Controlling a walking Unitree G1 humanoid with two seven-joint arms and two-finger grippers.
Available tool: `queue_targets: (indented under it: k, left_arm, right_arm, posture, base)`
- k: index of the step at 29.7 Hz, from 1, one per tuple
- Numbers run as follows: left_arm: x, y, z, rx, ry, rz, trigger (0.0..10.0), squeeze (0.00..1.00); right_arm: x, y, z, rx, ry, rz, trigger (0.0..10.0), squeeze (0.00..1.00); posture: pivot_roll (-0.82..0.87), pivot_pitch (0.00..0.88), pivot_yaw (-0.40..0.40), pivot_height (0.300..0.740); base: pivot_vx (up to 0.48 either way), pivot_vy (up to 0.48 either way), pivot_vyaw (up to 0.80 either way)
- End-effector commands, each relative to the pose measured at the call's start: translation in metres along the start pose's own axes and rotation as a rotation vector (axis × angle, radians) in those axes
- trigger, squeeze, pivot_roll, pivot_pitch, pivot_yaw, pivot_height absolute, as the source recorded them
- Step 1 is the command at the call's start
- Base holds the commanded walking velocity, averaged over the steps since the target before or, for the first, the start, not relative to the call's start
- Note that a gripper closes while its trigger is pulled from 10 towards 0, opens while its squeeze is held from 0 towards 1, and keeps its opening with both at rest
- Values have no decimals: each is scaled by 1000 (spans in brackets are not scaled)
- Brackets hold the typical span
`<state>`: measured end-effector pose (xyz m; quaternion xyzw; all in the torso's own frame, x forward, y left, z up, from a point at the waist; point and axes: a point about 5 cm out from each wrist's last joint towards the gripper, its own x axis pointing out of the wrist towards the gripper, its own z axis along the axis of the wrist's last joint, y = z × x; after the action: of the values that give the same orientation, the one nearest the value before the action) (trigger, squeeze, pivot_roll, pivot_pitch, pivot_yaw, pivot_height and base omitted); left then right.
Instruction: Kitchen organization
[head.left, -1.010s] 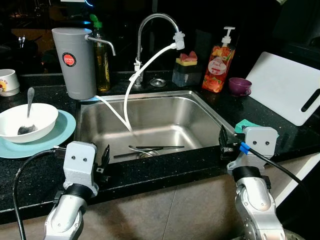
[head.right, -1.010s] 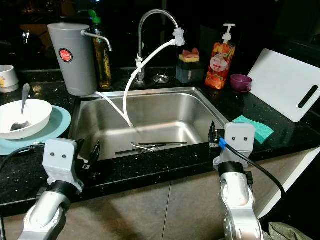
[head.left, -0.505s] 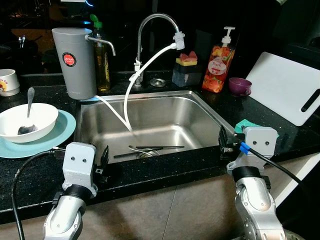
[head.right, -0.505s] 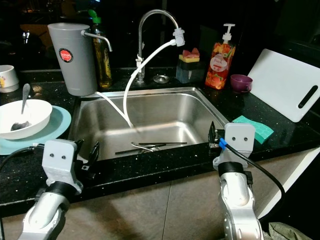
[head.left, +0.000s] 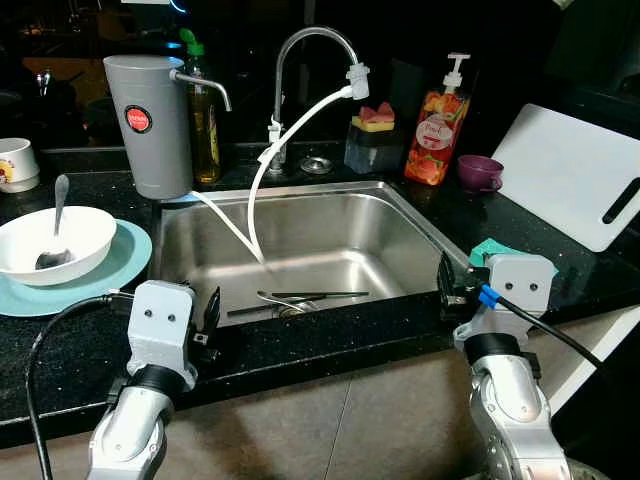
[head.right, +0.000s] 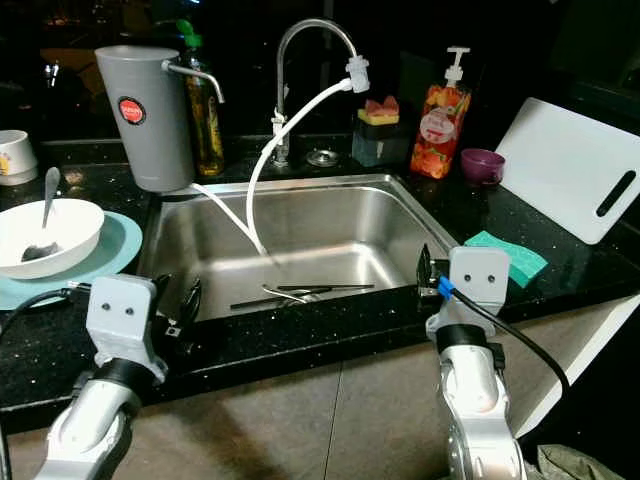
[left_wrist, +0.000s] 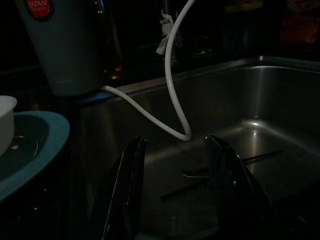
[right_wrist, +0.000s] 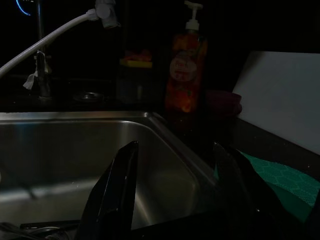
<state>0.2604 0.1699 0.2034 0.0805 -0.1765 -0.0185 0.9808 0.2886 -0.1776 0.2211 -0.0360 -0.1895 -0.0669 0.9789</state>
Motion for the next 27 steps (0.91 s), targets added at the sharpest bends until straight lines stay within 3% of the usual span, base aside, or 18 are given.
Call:
queue_targets:
  k: [1,27]
  left_arm:
    - [0,0,-1,9,3,-8,10000,0]
    - [4,6,-1,19,-9,5,10000,0]
  right_arm:
    - [0,-4,-1,3,2,-19,10000,0]
    - [-1,-5,1,-1,-3,-24,10000,0]
  posture:
    - [106,92,-71,740]
    - [111,111,-77,740]
  base:
    - [0,0,0]
    - [0,0,0]
